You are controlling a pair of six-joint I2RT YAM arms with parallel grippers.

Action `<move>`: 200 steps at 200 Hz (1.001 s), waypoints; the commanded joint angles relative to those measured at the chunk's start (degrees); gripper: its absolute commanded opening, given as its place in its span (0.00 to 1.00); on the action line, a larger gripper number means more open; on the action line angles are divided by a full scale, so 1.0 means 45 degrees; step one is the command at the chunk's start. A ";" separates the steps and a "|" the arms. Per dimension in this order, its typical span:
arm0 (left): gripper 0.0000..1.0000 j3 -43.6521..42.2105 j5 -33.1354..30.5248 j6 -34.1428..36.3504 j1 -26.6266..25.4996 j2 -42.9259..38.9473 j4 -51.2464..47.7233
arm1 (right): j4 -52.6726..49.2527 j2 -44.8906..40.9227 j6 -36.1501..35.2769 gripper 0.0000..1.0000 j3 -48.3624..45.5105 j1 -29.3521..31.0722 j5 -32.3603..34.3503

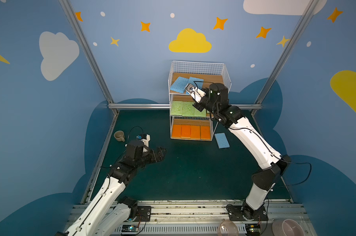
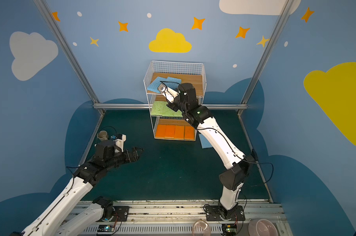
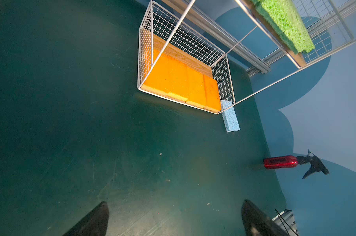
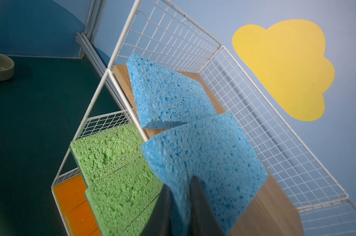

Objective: Place and organize the cleaning sponges onto the shelf
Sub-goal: 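Lower the blue sponge beside the other blue sponge on the top board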

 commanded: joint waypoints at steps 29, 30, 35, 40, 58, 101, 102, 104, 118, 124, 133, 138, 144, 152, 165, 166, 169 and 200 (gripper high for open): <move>1.00 -0.0069 -0.0051 0.0133 0.0051 -0.0095 0.0069 | 0.0169 -0.0386 0.0046 0.52 -0.0157 -0.0114 -0.0349; 1.00 -0.0069 -0.0041 0.0138 0.0059 -0.0089 0.0069 | 0.0169 -0.0386 0.0046 0.52 -0.0157 -0.0114 -0.0349; 1.00 -0.0069 -0.0032 0.0136 0.0053 -0.0086 0.0069 | 0.0150 -0.0397 0.0046 0.54 -0.0178 -0.0114 -0.0319; 1.00 -0.0056 -0.0031 0.0139 0.0047 -0.0064 0.0069 | 0.0114 -0.0414 0.0046 0.55 -0.0196 -0.0114 -0.0292; 1.00 -0.0030 -0.0012 0.0124 0.0059 -0.0063 0.0069 | 0.0107 -0.0515 0.0075 0.59 -0.0319 -0.0114 -0.0236; 1.00 0.0062 0.0086 0.0138 0.0052 -0.0024 0.0088 | 0.0075 -0.0813 0.0162 0.67 -0.0424 -0.0115 -0.0310; 1.00 0.0065 0.0095 0.0140 0.0049 -0.0024 0.0088 | 0.0061 -0.0814 0.0172 0.67 -0.0418 -0.0115 -0.0309; 1.00 0.0067 0.0103 0.0132 0.0052 -0.0024 0.0069 | 0.0055 -0.0829 0.0180 0.67 -0.0400 -0.0119 -0.0309; 1.00 0.0154 0.0105 0.0128 0.0049 -0.0057 0.0004 | -0.0014 -0.0925 0.0358 0.68 -0.0369 -0.0116 -0.0355; 1.00 0.0180 0.0105 0.0151 0.0049 -0.0062 -0.0028 | -0.0015 -0.1011 0.0470 0.68 -0.0392 -0.0134 -0.0431; 1.00 0.0222 0.0105 0.0153 0.0048 -0.0077 -0.0056 | 0.0016 -0.1138 0.0661 0.69 -0.0460 -0.0153 -0.0566; 1.00 0.0243 0.0105 0.0156 0.0057 -0.0082 -0.0063 | 0.0028 -0.1226 0.0782 0.69 -0.0499 -0.0154 -0.0634; 1.00 0.0273 0.0096 0.0172 0.0050 -0.0088 -0.0077 | 0.0040 -0.1324 0.0938 0.70 -0.0510 -0.0172 -0.0717; 1.00 0.0311 0.0104 0.0172 0.0047 -0.0068 -0.0101 | 0.0005 -0.1413 0.1222 0.70 -0.0482 -0.0210 -0.0801; 1.00 0.0351 0.0107 0.0178 0.0047 -0.0084 -0.0126 | -0.0151 -0.1559 0.1672 0.71 -0.0367 -0.0279 -0.0995; 1.00 0.0356 0.0106 0.0180 0.0057 -0.0083 -0.0136 | -0.0169 -0.1568 0.1708 0.71 -0.0361 -0.0285 -0.1013; 1.00 0.0360 0.0105 0.0167 0.0046 -0.0083 -0.0144 | -0.0205 -0.1607 0.1823 0.71 -0.0338 -0.0316 -0.1071; 1.00 0.0404 0.0183 0.0150 0.0047 -0.0143 -0.0146 | -0.0770 -0.2201 0.3829 0.72 -0.0238 -0.1141 -0.2906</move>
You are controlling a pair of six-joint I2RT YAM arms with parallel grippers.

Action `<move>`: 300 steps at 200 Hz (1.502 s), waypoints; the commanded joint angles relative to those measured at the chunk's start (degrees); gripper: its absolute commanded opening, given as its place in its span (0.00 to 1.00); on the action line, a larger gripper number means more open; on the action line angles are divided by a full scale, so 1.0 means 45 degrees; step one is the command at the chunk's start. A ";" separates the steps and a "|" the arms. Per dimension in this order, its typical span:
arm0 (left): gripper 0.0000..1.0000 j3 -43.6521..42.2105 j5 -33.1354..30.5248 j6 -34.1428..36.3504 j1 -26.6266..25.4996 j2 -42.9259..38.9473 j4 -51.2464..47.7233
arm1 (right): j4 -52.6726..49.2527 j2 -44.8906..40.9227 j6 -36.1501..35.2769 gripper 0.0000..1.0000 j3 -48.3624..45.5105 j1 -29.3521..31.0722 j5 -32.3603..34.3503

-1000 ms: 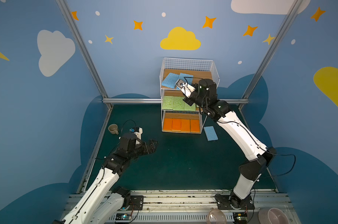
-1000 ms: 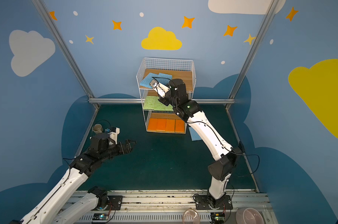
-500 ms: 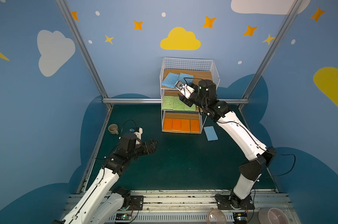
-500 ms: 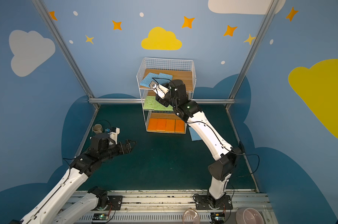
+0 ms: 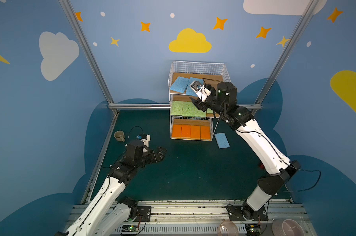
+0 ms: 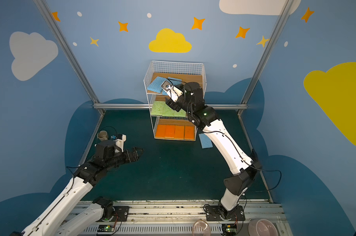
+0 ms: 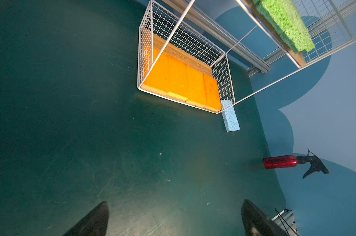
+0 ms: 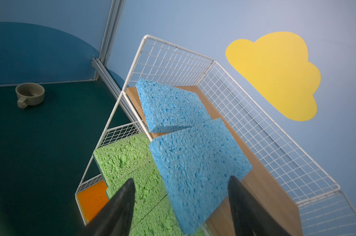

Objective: Place and organize the cleaning sponges onto the shelf

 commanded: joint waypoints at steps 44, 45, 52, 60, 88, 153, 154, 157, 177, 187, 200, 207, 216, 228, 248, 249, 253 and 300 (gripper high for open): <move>1.00 0.0425 0.0382 0.0050 0.0048 -0.0200 -0.0011 | -0.1113 -0.0978 0.7158 0.51 0.0560 -0.2912 -0.5842; 1.00 0.0430 0.0393 0.0057 0.0048 -0.0200 -0.0010 | -0.1076 -0.0971 0.7230 0.51 0.0543 -0.2947 -0.5925; 1.00 0.0432 0.0432 0.0048 0.0050 -0.0210 0.0010 | -0.0642 -0.0964 0.7653 0.50 0.0299 -0.3109 -0.6358; 1.00 0.0400 0.0461 0.0027 0.0057 -0.0200 0.0030 | -0.0528 -0.0964 0.8242 0.50 0.0173 -0.3166 -0.6376; 1.00 0.0296 0.0518 -0.0038 0.0047 -0.0254 0.0107 | -0.0428 -0.0804 0.9298 0.49 0.0015 -0.3105 -0.5843; 1.00 -0.0039 0.0525 -0.0245 0.0059 -0.0637 0.0187 | -0.1236 0.0247 1.0641 0.52 0.0979 -0.2178 -0.2918; 1.00 -0.0047 0.0523 -0.0237 0.0053 -0.0633 0.0177 | -0.1245 0.0266 1.0670 0.52 0.0987 -0.2161 -0.2872; 1.00 -0.0055 0.0523 -0.0247 0.0048 -0.0650 0.0168 | -0.1323 0.0325 1.0781 0.52 0.1044 -0.2104 -0.2716; 1.00 -0.0091 0.0501 -0.0228 0.0047 -0.0776 0.0129 | -0.1310 0.0558 1.1424 0.52 0.1048 -0.1896 -0.2029; 1.00 -0.0112 0.0464 -0.0228 0.0048 -0.0836 0.0090 | -0.1137 0.0567 1.1727 0.52 0.0863 -0.1819 -0.1874; 1.00 -0.0127 0.0428 -0.0191 0.0054 -0.0930 0.0033 | -0.0833 0.0504 1.2132 0.52 0.0562 -0.1809 -0.1824; 1.00 -0.0132 0.0406 -0.0168 0.0053 -0.0961 0.0001 | -0.0687 0.0463 1.2300 0.51 0.0405 -0.1800 -0.1810; 1.00 -0.0150 0.0384 -0.0141 0.0048 -0.0981 -0.0026 | -0.0538 0.0440 1.2442 0.51 0.0297 -0.1809 -0.1838; 1.00 -0.0171 0.0381 -0.0131 0.0051 -0.0989 -0.0028 | -0.0543 0.0508 1.2566 0.49 0.0355 -0.1802 -0.1865; 1.00 -0.0227 0.0403 -0.0146 0.0047 -0.1002 0.0006 | -0.0682 0.0750 1.2653 0.45 0.0599 -0.1790 -0.2012; 1.00 -0.0228 0.0403 -0.0148 0.0047 -0.1002 0.0008 | -0.0694 0.0762 1.2672 0.45 0.0612 -0.1781 -0.2018; 1.00 -0.0230 0.0403 -0.0150 0.0052 -0.1001 0.0029 | -0.0707 0.0821 1.2705 0.44 0.0651 -0.1786 -0.2056; 1.00 -0.0255 0.0384 -0.0117 0.0049 -0.1079 0.0021 | -0.0964 0.1497 1.2555 0.40 0.1347 -0.1521 -0.1821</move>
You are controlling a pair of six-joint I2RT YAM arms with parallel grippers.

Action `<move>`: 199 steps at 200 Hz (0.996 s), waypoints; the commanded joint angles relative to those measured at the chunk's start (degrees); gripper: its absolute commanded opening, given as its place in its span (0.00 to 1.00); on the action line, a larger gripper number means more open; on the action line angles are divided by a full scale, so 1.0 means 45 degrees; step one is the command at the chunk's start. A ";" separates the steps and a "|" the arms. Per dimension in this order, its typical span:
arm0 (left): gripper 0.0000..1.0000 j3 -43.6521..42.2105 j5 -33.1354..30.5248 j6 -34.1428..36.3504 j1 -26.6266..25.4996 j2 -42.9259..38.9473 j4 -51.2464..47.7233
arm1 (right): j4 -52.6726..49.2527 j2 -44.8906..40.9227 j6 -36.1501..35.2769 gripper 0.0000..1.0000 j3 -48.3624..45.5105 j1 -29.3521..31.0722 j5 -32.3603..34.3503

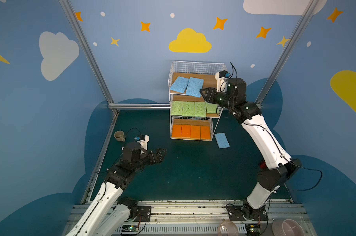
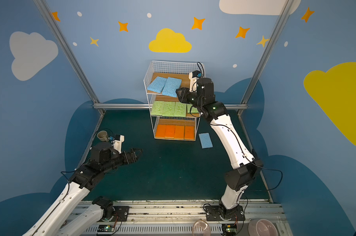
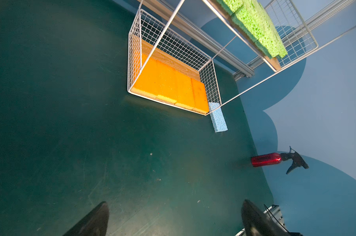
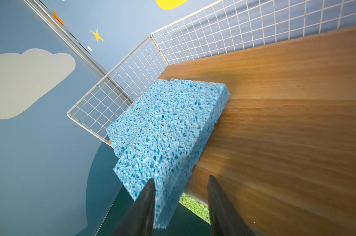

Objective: Place and organize the cleaning sponges onto the shelf

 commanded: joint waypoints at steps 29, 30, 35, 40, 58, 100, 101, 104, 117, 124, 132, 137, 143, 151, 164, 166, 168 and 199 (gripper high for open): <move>1.00 -0.0074 -0.0112 0.0112 0.0048 -0.0270 -0.0072 | -0.0679 0.0941 -0.0425 0.36 0.1268 0.0481 0.0885; 1.00 -0.0074 -0.0122 0.0120 0.0057 -0.0274 -0.0072 | -0.0712 0.0951 -0.0455 0.36 0.1295 0.0490 0.0924; 1.00 -0.0070 -0.0131 0.0131 0.0057 -0.0313 -0.0092 | -0.0862 0.1022 -0.0547 0.35 0.1433 0.0550 0.1102; 1.00 -0.0062 -0.0150 0.0156 0.0057 -0.0317 -0.0118 | -0.0964 0.1073 -0.0628 0.34 0.1527 0.0594 0.1244; 1.00 -0.0074 -0.0209 0.0191 0.0050 -0.0385 -0.0187 | -0.1074 0.1200 -0.0768 0.24 0.1635 0.0675 0.1586; 1.00 -0.0153 -0.0268 0.0226 0.0047 -0.0488 -0.0248 | -0.0923 0.0996 -0.0816 0.09 0.1316 0.0694 0.2390; 1.00 -0.0153 -0.0268 0.0235 0.0057 -0.0491 -0.0248 | -0.0912 0.0978 -0.0816 0.08 0.1300 0.0694 0.2409; 1.00 -0.0153 -0.0268 0.0238 0.0053 -0.0493 -0.0248 | -0.0885 0.0951 -0.0816 0.07 0.1239 0.0687 0.2435; 1.00 -0.0153 -0.0268 0.0215 0.0057 -0.0516 -0.0248 | -0.0693 0.0758 -0.0760 0.03 0.1010 0.0660 0.2683; 1.00 -0.0153 -0.0268 0.0236 0.0057 -0.0503 -0.0248 | -0.0604 0.0647 -0.0725 0.02 0.0894 0.0638 0.2786; 1.00 -0.0134 -0.0268 0.0235 0.0058 -0.0496 -0.0249 | -0.0496 0.0511 -0.0666 0.00 0.0737 0.0607 0.2901; 1.00 -0.0123 -0.0271 0.0234 0.0058 -0.0493 -0.0248 | -0.0434 0.0423 -0.0617 0.00 0.0622 0.0582 0.2958; 1.00 -0.0114 -0.0268 0.0244 0.0072 -0.0484 -0.0265 | -0.0330 0.0297 -0.0557 0.00 0.0469 0.0560 0.3019; 1.00 -0.0094 -0.0268 0.0259 0.0050 -0.0473 -0.0265 | -0.0180 0.0145 -0.0464 0.00 0.0252 0.0505 0.3086; 1.00 -0.0075 -0.0259 0.0236 0.0050 -0.0477 -0.0248 | 0.0097 -0.0146 -0.0287 0.00 -0.0149 0.0395 0.3148; 1.00 -0.0060 -0.0256 0.0242 0.0038 -0.0469 -0.0248 | 0.0130 -0.0190 -0.0264 0.00 -0.0198 0.0385 0.3150; 1.00 -0.0056 -0.0251 0.0229 0.0045 -0.0458 -0.0248 | 0.0172 -0.0235 -0.0229 0.00 -0.0254 0.0358 0.3165; 1.00 -0.0035 -0.0229 0.0259 0.0051 -0.0415 -0.0253 | 0.0287 -0.0654 0.0032 0.00 -0.0642 0.0138 0.3353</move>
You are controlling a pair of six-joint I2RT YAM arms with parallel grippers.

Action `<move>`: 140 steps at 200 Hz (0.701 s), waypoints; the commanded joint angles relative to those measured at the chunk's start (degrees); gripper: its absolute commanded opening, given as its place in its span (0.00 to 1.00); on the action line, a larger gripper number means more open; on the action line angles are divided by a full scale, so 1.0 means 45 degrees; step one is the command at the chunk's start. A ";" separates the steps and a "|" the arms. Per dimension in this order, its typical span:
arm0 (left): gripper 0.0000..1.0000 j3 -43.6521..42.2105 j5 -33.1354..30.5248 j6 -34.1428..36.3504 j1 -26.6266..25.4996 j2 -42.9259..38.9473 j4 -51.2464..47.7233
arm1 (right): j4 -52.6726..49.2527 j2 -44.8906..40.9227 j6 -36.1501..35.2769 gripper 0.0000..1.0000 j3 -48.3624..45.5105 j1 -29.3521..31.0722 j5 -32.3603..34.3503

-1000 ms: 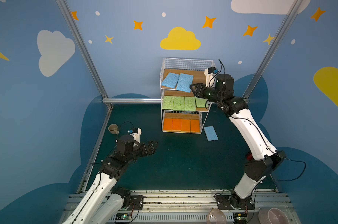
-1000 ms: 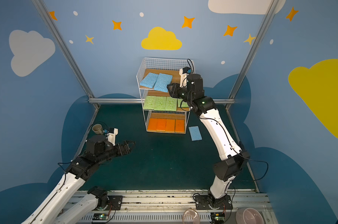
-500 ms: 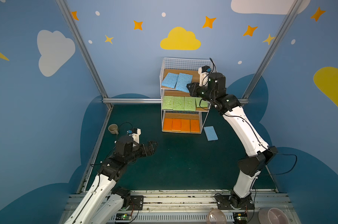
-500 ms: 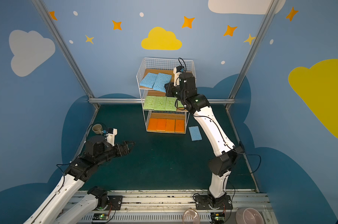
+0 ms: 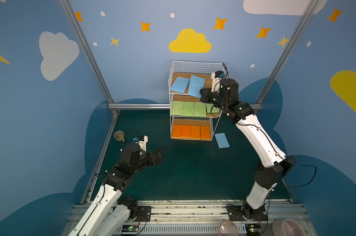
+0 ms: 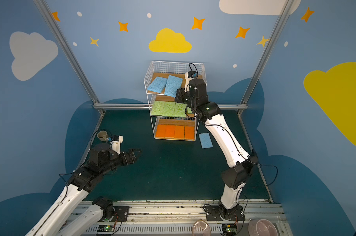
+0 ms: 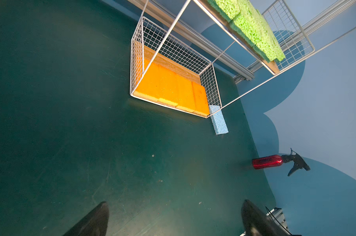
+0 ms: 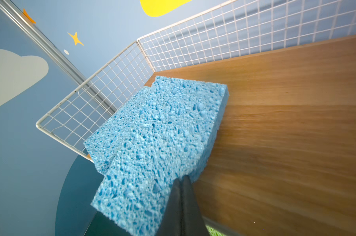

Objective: Place and organize the cleaning sponges onto the shelf

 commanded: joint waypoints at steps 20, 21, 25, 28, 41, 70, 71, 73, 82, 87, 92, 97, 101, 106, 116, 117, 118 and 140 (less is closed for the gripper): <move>1.00 0.0007 0.0033 0.0200 0.0071 -0.0008 -0.0092 | 0.0141 -0.0612 0.0345 0.00 -0.0357 -0.0309 0.0609; 1.00 0.0018 0.0033 0.0200 0.0059 -0.0007 -0.0107 | 0.0126 -0.0607 0.0345 0.00 -0.0346 -0.0309 0.0593; 1.00 0.0027 0.0033 0.0193 0.0053 -0.0014 -0.0088 | 0.0121 -0.0575 0.0345 0.00 -0.0292 -0.0309 0.0536; 1.00 0.0028 0.0033 0.0199 0.0048 -0.0003 -0.0083 | 0.0097 -0.0540 0.0342 0.00 -0.0253 -0.0312 0.0489; 1.00 0.0010 0.0053 0.0197 0.0058 0.0011 -0.0066 | 0.0013 -0.0324 0.0395 0.00 -0.0005 -0.0308 0.0148; 1.00 -0.0029 0.0033 0.0192 0.0059 -0.0050 -0.0131 | -0.0322 0.0297 0.0462 0.21 0.0749 -0.0289 -0.0461; 1.00 -0.0030 0.0033 0.0196 0.0063 -0.0048 -0.0136 | -0.0340 0.0316 0.0462 0.22 0.0774 -0.0289 -0.0470; 1.00 -0.0031 0.0023 0.0190 0.0061 -0.0061 -0.0140 | -0.0354 0.0345 0.0462 0.22 0.0807 -0.0285 -0.0500; 1.00 -0.0033 -0.0020 0.0217 0.0061 -0.0118 -0.0194 | -0.0378 0.0445 0.0462 0.26 0.0928 -0.0290 -0.0551; 1.00 -0.0031 -0.0042 0.0219 0.0056 -0.0157 -0.0217 | -0.0362 0.0481 0.0462 0.27 0.0964 -0.0290 -0.0608; 1.00 -0.0031 -0.0062 0.0220 0.0072 -0.0191 -0.0236 | -0.0359 0.0520 0.0452 0.29 0.1020 -0.0290 -0.0650; 1.00 -0.0049 -0.0080 0.0232 0.0052 -0.0217 -0.0263 | -0.0358 0.0558 0.0480 0.30 0.1078 -0.0290 -0.0704; 1.00 -0.0050 -0.0084 0.0229 0.0064 -0.0237 -0.0272 | -0.0348 0.0602 0.0481 0.30 0.1124 -0.0290 -0.0757; 1.00 -0.0050 -0.0103 0.0239 0.0069 -0.0260 -0.0259 | -0.0357 0.0654 0.0510 0.30 0.1192 -0.0290 -0.0849; 1.00 -0.0050 -0.0104 0.0239 0.0067 -0.0280 -0.0285 | -0.0311 0.0752 0.0508 0.31 0.1289 -0.0290 -0.1049; 1.00 -0.0050 -0.0104 0.0239 0.0067 -0.0280 -0.0282 | -0.0305 0.0758 0.0514 0.31 0.1298 -0.0290 -0.1076; 1.00 -0.0050 -0.0104 0.0239 0.0067 -0.0280 -0.0280 | -0.0302 0.0771 0.0517 0.31 0.1312 -0.0290 -0.1109; 1.00 -0.0060 -0.0104 0.0257 0.0067 -0.0261 -0.0278 | -0.0255 0.1082 0.0559 0.31 0.1659 -0.0309 -0.1774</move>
